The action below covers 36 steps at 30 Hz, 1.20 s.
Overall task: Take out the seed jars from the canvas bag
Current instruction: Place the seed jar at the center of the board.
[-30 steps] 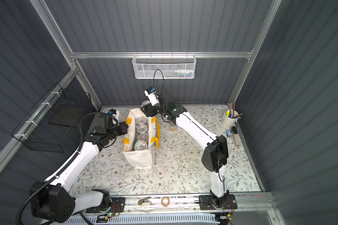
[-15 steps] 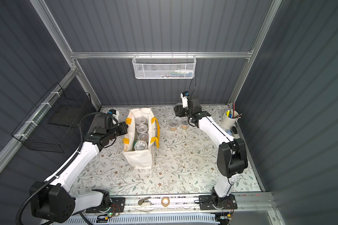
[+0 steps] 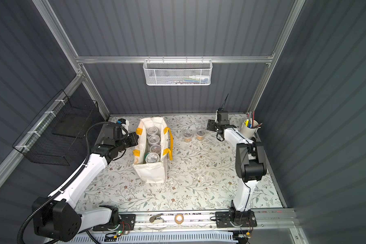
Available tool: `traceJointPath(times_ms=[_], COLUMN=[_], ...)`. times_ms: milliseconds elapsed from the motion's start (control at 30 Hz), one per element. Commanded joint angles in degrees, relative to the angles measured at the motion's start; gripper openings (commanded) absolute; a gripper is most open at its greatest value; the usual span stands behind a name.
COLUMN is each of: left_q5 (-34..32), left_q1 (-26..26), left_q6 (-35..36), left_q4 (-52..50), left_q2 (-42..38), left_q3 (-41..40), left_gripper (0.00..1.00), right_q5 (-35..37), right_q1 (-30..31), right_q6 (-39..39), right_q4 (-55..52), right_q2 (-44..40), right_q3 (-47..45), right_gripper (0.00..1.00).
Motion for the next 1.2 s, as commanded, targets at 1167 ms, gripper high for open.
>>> traceJointPath(times_ms=[1167], left_q5=[0.1], left_q1=[0.1], left_q6=[0.1], left_q4=[-2.6], left_q2=[1.1], left_q3=[1.0], left_gripper=[0.00], right_q5=[-3.3], right_q1=[6.2], right_q6=[-1.1], right_q4=[-1.2], right_q2=[-11.8], right_q3=[-0.1], right_gripper=[0.89])
